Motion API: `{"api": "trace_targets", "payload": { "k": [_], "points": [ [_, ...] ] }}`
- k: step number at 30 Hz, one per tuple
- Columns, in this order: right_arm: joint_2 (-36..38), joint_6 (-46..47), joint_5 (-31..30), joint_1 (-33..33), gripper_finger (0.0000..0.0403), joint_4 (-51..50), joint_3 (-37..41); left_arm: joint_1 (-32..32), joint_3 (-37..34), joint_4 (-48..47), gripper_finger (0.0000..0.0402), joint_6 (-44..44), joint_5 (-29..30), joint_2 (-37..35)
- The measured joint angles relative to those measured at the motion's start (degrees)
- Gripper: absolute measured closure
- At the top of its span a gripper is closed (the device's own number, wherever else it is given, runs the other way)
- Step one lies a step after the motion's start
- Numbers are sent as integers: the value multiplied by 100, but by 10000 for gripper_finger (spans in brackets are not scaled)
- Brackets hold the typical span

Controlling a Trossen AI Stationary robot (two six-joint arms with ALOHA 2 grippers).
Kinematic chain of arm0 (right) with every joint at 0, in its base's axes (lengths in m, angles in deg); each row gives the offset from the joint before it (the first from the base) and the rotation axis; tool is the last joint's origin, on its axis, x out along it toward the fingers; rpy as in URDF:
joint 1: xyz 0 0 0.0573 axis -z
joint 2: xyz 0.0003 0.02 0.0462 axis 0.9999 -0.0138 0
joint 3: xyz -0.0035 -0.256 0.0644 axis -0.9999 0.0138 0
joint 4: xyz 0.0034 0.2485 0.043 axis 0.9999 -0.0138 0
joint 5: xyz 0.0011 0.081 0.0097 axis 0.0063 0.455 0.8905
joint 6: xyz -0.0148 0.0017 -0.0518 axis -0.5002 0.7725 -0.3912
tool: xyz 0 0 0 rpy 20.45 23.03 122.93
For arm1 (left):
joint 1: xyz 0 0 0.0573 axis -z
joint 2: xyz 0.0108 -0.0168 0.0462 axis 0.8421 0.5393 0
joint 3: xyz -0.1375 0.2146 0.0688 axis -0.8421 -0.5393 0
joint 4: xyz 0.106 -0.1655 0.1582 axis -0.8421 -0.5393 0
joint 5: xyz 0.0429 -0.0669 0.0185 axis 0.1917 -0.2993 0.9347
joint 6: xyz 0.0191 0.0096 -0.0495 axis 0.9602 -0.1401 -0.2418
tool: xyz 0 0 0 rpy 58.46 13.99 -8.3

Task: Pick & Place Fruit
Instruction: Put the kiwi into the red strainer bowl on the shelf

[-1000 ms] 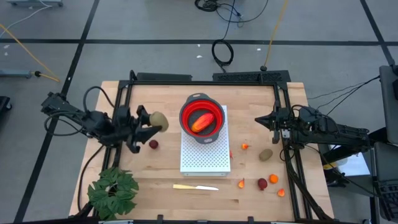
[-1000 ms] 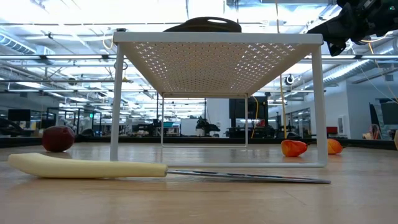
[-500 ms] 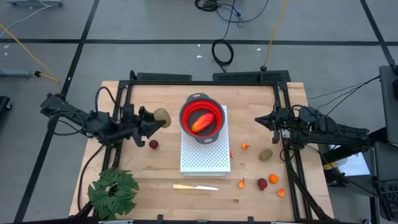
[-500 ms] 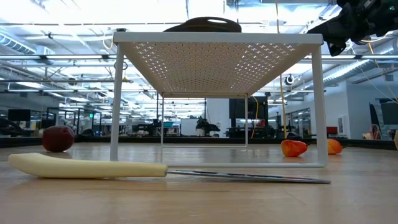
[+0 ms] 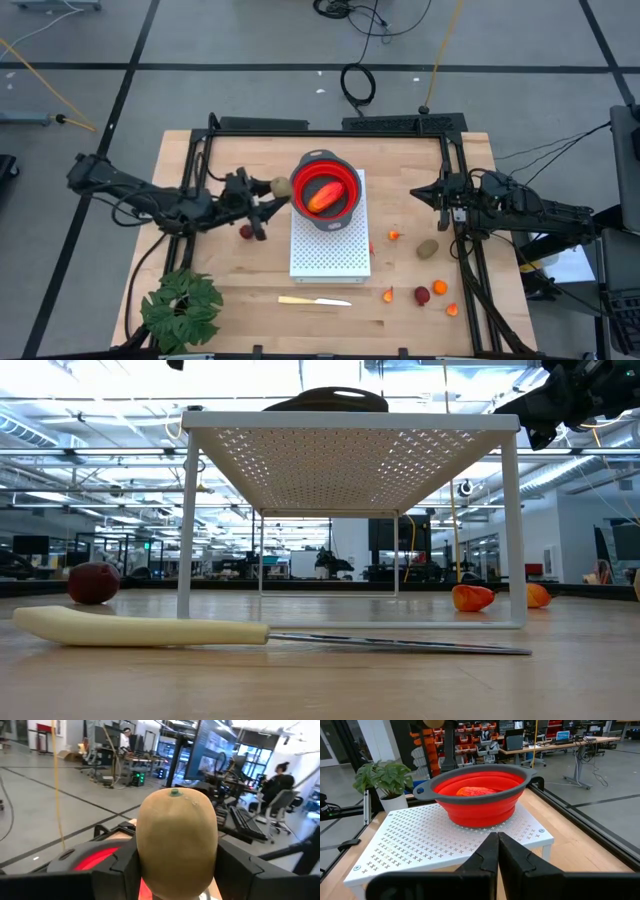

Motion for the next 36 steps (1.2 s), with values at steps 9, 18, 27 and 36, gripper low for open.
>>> {"api": "trace_targets", "payload": {
  "k": [9,18,27,36],
  "points": [
    [1,-1,0,-2,399,0,0,-436,257,-162,213,67,-179,328],
    [-1,-2,0,-2,399,-2,0,-856,1009,-822,202,-39,-728,786],
    [2,-2,0,-1,399,-4,0,-1410,2857,-4040,200,-946,-1685,1747],
    [-1,-2,0,1,399,-4,2,-1996,3793,-4987,199,-1004,-2578,2506]
  ]
}}
